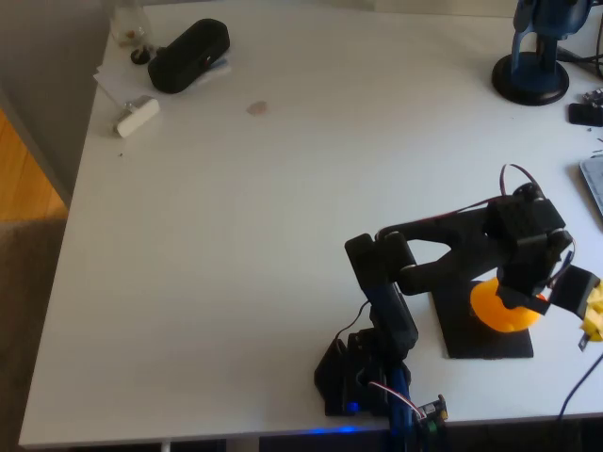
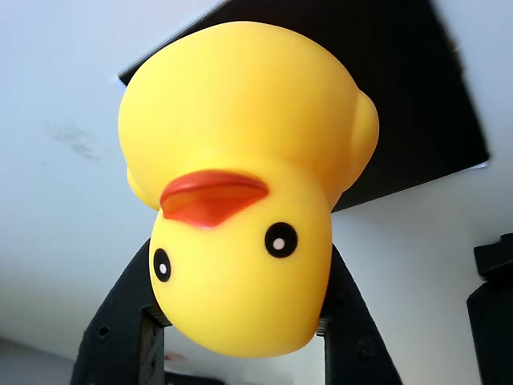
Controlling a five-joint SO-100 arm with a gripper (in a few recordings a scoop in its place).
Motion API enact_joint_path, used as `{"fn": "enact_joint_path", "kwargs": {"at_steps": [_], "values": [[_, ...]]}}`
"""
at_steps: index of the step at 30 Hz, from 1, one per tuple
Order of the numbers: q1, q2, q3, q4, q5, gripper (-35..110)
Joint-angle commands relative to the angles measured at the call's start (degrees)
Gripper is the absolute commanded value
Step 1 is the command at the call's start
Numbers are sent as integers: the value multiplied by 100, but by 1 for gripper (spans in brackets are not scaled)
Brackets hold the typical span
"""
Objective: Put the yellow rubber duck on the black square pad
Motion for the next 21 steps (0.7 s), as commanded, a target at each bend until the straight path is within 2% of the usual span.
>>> {"fn": "enact_joint_path", "kwargs": {"at_steps": [1, 11, 21], "values": [[-316, 123, 62, 9, 149, 10], [-721, 290, 1178, -44, 220, 10], [-677, 1222, 1248, 35, 264, 10]]}}
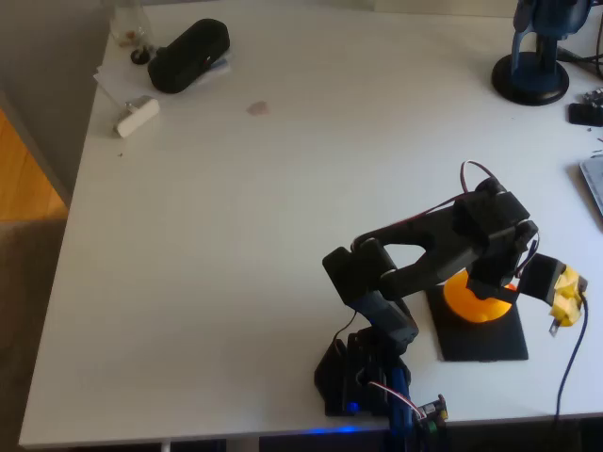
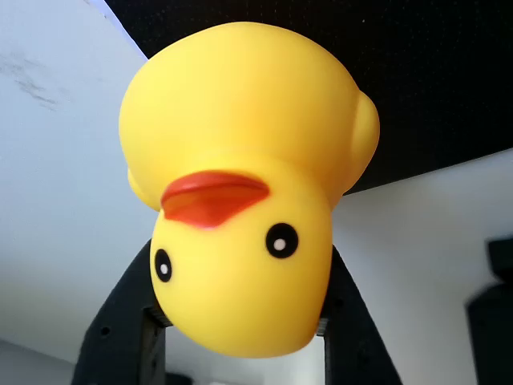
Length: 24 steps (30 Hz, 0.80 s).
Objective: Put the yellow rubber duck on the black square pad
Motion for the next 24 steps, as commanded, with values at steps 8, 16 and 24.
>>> {"fn": "enact_joint_path", "kwargs": {"at_steps": [8, 16, 24], "values": [[-220, 343, -35, 44, -18, 10], [-510, 352, 35, 53, -9, 10], [-448, 360, 35, 62, -53, 10]]}}
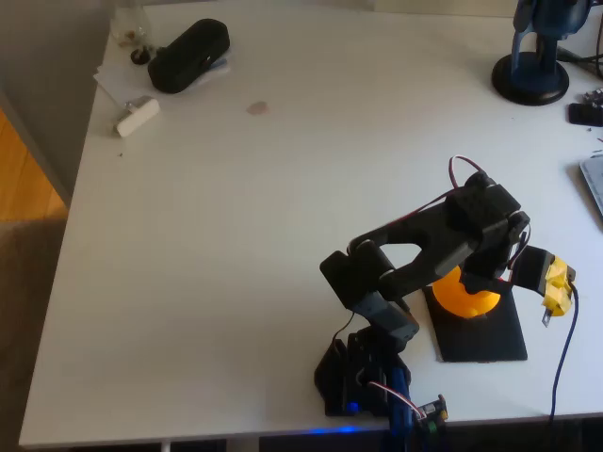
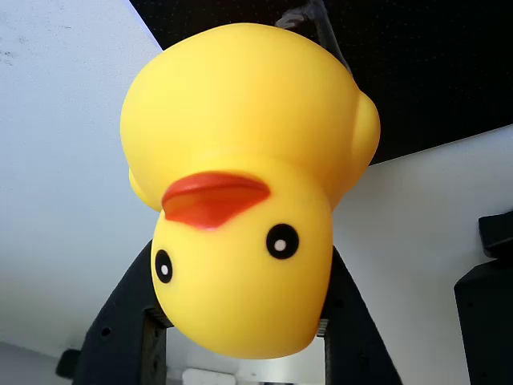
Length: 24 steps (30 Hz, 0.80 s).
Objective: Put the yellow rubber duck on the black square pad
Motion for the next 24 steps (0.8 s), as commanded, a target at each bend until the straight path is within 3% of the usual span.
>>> {"fn": "enact_joint_path", "kwargs": {"at_steps": [1, 12, 19, 24], "values": [[0, 246, -35, 35, -79, 10], [9, 246, -545, 70, -35, 10], [9, 246, -624, 1257, -79, 10], [18, 589, -624, 1397, -79, 10]]}}
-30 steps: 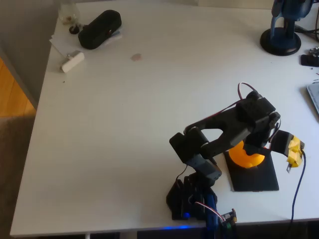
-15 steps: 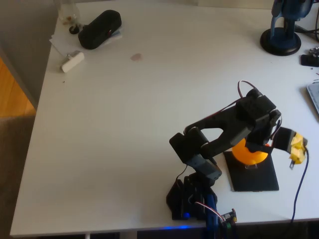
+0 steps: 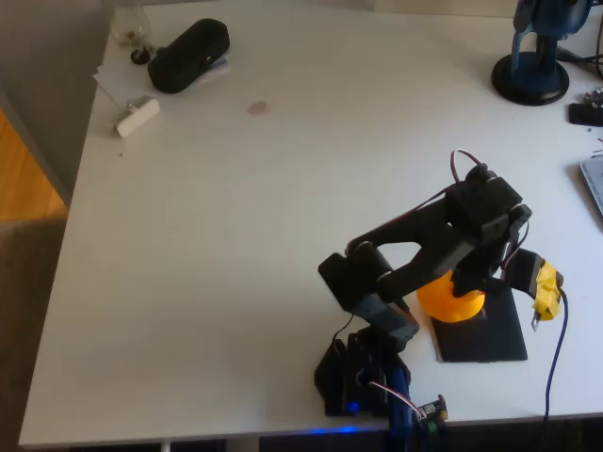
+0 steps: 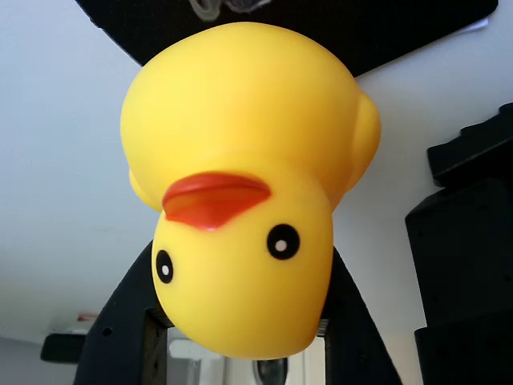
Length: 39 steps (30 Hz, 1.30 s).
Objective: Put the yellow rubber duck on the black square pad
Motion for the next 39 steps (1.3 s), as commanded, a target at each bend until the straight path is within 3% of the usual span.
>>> {"fn": "enact_joint_path", "kwargs": {"at_steps": [1, 18, 39], "values": [[44, 545, -211, 185, -79, 10], [1063, 1099, -141, 149, -97, 10], [1011, 79, -149, -246, -97, 12]]}}
